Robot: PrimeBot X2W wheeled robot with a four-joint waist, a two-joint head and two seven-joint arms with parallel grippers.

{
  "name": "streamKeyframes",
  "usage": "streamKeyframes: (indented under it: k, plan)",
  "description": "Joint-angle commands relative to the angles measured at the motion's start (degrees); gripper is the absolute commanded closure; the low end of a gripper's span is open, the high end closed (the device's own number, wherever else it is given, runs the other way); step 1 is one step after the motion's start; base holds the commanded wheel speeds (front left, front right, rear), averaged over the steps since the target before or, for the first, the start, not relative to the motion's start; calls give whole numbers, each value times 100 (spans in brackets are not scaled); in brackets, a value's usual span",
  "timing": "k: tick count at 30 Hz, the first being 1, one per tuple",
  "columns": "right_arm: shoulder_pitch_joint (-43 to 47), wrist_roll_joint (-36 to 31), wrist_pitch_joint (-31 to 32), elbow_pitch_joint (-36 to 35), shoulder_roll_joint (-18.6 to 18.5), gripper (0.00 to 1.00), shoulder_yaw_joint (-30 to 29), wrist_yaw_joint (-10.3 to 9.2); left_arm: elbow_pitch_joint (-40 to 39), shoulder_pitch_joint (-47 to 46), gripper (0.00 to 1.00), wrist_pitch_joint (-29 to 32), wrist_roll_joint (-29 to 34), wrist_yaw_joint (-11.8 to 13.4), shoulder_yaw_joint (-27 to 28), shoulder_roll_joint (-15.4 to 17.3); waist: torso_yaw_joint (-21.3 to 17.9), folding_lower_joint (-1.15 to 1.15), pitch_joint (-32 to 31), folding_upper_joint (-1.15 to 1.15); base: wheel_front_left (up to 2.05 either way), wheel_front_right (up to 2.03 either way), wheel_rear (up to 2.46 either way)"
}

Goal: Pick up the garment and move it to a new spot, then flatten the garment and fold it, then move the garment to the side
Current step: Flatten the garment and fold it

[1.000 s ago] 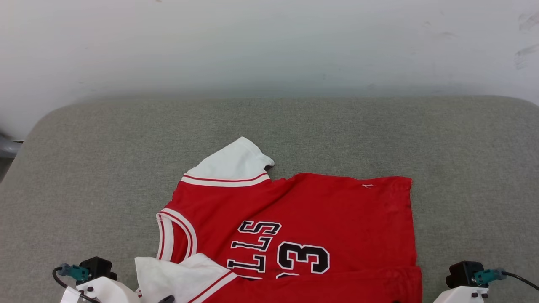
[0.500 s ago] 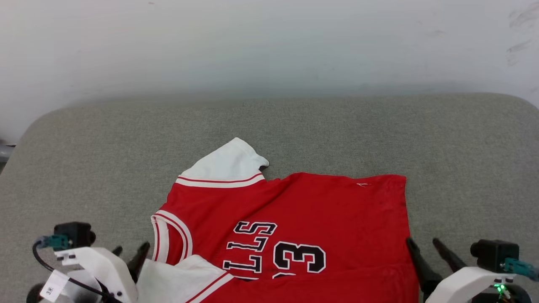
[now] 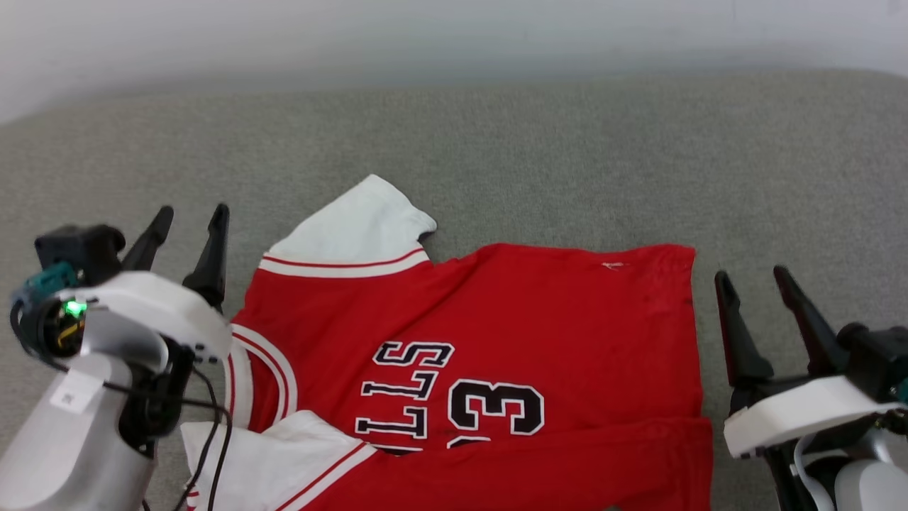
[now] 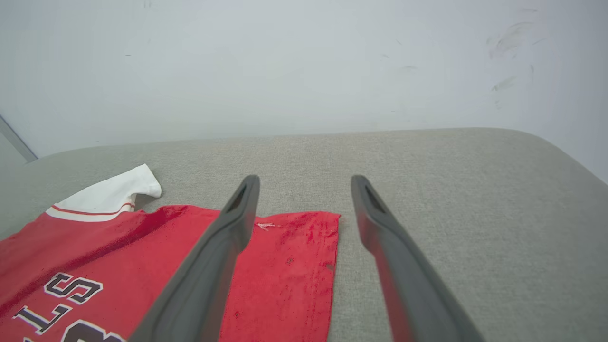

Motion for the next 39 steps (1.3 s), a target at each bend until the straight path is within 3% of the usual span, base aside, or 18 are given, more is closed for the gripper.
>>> streamKeyframes:
  k: [1,5,8,13,17,23,28,35,36,37,38,39]
  plan:
    - [-200,-91,-62,-115,21,0,16,-4,155,-354,0,-53,66,-102,-59,-43,-158,-1,394,0,0,0,0]
    - [-391,-28,-99,-195,26,0,84,-3,422,-805,0,55,114,-248,-159,-106,-280,-1,631,0,0,0,0]
    - [-571,32,-117,-207,26,0,169,-3,697,-1334,0,309,109,-492,-300,-115,-402,-1,869,0,0,0,0]
    - [-761,217,-150,-87,26,0,305,-3,1225,-2169,0,1250,-103,-1004,-597,-28,-613,-1,1136,0,0,0,0]
    - [-856,369,-239,76,25,0,399,-3,1598,-2700,0,2303,-349,-1203,-908,168,-802,-1,1258,0,0,0,0]
    - [-938,615,-366,321,25,0,505,-3,1895,-3156,0,3710,-846,-1263,-1236,436,-1060,-1,1428,0,0,0,0]
    - [-1047,761,-469,516,26,0,603,-3,2172,-3298,0,4389,-1027,-1268,-1423,526,-1223,-1,1586,0,0,0,0]
    - [-1129,884,-533,779,25,0,617,-3,2836,-2853,0,5405,-1220,-1149,-1848,260,-1324,-1,1659,0,0,0,0]
    - [-1148,890,-534,798,25,0,616,-3,2925,-2775,61,5623,-1275,-1124,-1891,212,-1334,-1,1657,0,0,0,0]
    - [-1162,915,-524,824,25,0,610,-3,2957,-2733,94,5691,-1296,-1102,-1921,181,-1342,-1,1653,0,0,0,0]
    - [-1170,934,-491,851,25,0,607,-3,2956,-2729,100,5695,-1311,-1083,-1927,154,-1345,-1,1649,0,0,0,0]
    - [-1181,941,-488,874,26,0,603,-3,2955,-2728,100,5677,-1319,-1088,-1928,132,-1343,-1,1640,0,0,0,0]
